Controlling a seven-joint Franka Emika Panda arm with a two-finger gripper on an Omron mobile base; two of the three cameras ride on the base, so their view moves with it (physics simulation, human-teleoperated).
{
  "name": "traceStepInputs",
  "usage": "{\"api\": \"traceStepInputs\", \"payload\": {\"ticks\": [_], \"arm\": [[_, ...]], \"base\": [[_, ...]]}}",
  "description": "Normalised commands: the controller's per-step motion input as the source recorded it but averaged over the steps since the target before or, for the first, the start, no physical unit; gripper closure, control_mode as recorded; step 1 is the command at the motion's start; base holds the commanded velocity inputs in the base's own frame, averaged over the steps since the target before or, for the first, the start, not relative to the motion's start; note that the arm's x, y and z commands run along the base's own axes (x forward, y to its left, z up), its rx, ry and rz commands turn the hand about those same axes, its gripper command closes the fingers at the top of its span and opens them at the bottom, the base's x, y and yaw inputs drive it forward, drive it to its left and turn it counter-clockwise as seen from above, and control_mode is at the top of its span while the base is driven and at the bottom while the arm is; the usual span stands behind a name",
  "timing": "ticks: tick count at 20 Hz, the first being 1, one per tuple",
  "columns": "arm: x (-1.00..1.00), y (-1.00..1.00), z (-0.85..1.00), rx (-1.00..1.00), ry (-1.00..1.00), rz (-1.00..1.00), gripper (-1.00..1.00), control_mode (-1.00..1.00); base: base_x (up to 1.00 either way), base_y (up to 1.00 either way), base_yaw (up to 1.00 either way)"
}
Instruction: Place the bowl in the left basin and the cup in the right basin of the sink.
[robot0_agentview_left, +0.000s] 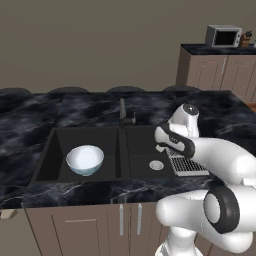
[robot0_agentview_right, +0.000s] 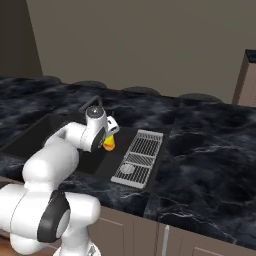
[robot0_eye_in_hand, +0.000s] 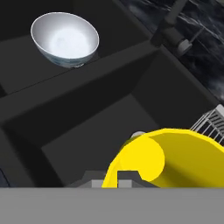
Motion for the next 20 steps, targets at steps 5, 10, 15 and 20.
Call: {"api": "traceStepInputs", "payload": {"ticks": [5, 10, 15, 20], "arm": [[0.36, 0.18, -0.34, -0.07, 0.06, 0.01, 1.00, -1.00], [0.32, 0.08, -0.33, -0.02, 0.15, 0.06, 1.00, -1.00], [0.24, 0.00, -0.33, 0.00, 0.14, 0.12, 1.00, -1.00], [0.15, 0.00, -0.27, 0.00, 0.00, 0.16, 1.00, -1.00]], "base": [[0.00, 0.00, 0.00], [0.00, 0.00, 0.00], [0.00, 0.00, 0.00], [0.00, 0.00, 0.00]]}}
